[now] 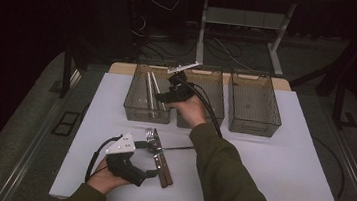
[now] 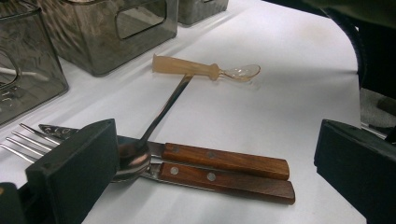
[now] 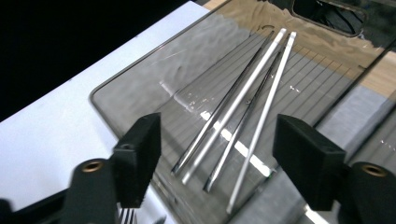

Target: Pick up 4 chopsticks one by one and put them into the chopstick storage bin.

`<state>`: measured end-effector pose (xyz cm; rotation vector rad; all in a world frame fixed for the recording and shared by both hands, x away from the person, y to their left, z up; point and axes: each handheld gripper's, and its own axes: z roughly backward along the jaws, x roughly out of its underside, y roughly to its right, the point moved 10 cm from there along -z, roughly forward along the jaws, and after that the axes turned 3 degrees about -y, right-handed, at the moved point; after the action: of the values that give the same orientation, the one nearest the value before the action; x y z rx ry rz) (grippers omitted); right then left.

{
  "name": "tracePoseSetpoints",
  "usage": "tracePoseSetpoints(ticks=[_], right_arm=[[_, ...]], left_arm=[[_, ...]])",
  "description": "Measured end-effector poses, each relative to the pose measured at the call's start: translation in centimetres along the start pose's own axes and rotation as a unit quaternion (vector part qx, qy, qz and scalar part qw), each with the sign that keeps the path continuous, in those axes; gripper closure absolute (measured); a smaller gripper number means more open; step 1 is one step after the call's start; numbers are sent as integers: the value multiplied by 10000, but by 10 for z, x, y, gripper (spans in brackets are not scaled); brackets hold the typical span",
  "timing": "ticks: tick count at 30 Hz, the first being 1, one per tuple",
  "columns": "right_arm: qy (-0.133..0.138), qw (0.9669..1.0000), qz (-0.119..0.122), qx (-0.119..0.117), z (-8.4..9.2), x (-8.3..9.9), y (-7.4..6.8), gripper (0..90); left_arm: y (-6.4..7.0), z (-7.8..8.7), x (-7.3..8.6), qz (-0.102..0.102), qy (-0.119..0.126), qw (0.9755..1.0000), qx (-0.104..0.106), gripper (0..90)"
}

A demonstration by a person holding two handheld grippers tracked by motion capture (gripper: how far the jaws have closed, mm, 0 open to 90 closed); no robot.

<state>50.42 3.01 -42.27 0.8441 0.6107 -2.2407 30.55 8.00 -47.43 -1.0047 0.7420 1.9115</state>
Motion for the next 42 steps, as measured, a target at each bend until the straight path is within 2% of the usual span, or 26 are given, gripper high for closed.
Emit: tracePoseSetpoints(ticks=[8,10,11,17,20,22,26,30,35,39,42], right_arm=[[159,9995,228,-172,37,18,2,199],[178,9993,285,-154,45,23,2,184],[166,9994,288,-134,49,26,3,184],[228,9991,321,-166,70,43,11,149],[299,9988,370,-111,80,52,17,123],[309,9990,314,-99,86,60,20,121],[400,9983,412,-35,97,76,26,82],[455,9981,417,12,108,93,31,79],[419,9982,424,42,118,115,34,80],[429,9977,501,186,127,128,36,80],[502,9976,441,169,134,138,36,80]], left_arm=[[-1,0,0,16,7,10000,-15,0],[-2,-1,1,25,11,10000,-31,0],[-1,-1,1,87,14,10000,-12,0],[-3,-1,3,130,-22,9999,-37,0],[-4,-1,3,155,15,9999,-53,0],[-3,-1,3,149,18,9999,-52,0],[-3,-1,4,87,-44,9999,-72,0],[-3,-2,4,91,-65,9999,-82,0],[-3,-2,5,90,-85,9999,-99,0],[-3,-2,5,105,-77,9999,-102,0],[-3,-2,6,102,-93,9998,-111,0]])
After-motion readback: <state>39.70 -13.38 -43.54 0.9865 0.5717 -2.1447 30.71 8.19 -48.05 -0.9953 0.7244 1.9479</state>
